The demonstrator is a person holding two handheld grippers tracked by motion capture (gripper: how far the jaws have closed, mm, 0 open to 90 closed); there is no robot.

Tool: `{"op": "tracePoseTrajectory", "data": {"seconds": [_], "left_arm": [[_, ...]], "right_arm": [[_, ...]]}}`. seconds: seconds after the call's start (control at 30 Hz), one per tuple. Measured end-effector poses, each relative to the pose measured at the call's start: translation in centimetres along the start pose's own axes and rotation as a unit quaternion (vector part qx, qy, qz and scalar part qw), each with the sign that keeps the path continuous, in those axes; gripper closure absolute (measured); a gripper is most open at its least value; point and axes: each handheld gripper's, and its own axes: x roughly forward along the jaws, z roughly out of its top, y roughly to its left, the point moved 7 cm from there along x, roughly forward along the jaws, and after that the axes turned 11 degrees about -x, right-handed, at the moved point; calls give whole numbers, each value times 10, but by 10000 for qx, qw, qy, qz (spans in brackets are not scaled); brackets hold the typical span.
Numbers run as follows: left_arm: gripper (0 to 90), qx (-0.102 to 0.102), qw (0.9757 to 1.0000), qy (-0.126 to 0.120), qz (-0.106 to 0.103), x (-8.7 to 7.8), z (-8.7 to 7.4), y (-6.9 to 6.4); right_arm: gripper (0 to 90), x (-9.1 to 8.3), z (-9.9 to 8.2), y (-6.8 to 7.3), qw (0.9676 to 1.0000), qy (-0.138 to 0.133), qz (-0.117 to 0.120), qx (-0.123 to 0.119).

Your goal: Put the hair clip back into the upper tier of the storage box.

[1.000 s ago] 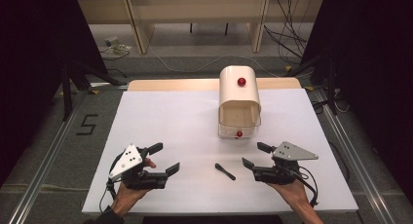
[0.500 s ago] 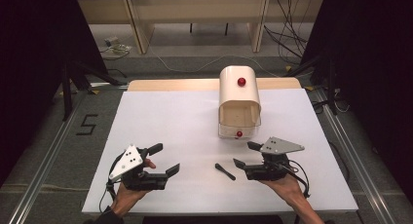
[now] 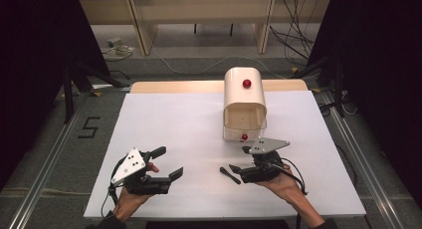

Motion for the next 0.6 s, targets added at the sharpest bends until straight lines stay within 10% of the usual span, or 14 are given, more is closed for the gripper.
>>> {"op": "tracePoseTrajectory", "data": {"seconds": [0.6], "left_arm": [[122, 15, 10000, 15, 8, 0, 0, 0]], "right_arm": [[305, 31, 0, 7, 9961, 794, 283, -273]]}}
